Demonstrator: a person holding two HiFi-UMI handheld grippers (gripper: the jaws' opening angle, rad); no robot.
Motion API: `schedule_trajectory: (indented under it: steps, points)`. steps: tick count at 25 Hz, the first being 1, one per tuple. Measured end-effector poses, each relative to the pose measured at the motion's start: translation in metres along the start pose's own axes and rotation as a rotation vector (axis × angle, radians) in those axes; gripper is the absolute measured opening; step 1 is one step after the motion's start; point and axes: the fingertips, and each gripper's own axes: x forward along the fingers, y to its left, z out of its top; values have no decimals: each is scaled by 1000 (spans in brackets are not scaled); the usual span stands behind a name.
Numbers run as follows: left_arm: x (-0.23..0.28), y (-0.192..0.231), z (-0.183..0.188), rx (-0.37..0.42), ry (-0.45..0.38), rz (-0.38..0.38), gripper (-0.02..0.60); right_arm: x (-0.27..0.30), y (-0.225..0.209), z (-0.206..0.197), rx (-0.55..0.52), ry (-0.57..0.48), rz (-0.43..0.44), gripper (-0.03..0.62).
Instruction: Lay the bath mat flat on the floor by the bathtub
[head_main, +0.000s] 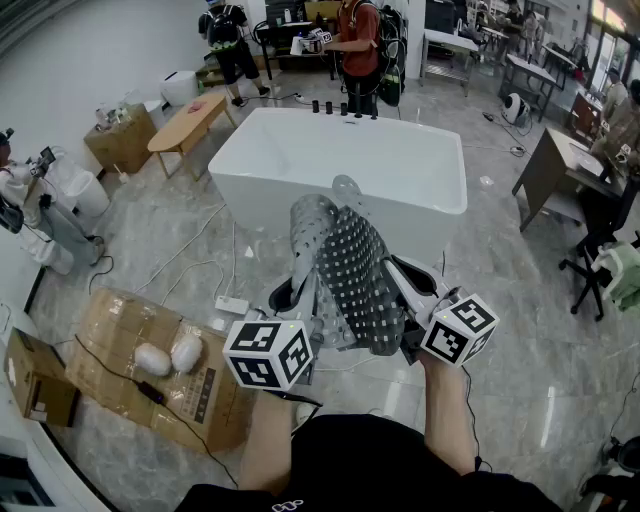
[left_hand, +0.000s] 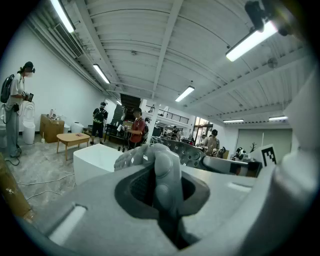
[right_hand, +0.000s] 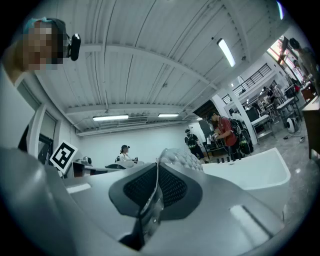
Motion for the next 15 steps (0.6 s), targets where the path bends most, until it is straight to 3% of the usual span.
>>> schedule_trajectory:
  steps: [7,15]
  points:
    - [10,-28,-19,-2,20,16,23,-26,-22,2,-57,23,-43,21]
    - [5,-27,-24,14,39,72,23,-18,-17,-5,-22,31,13,21]
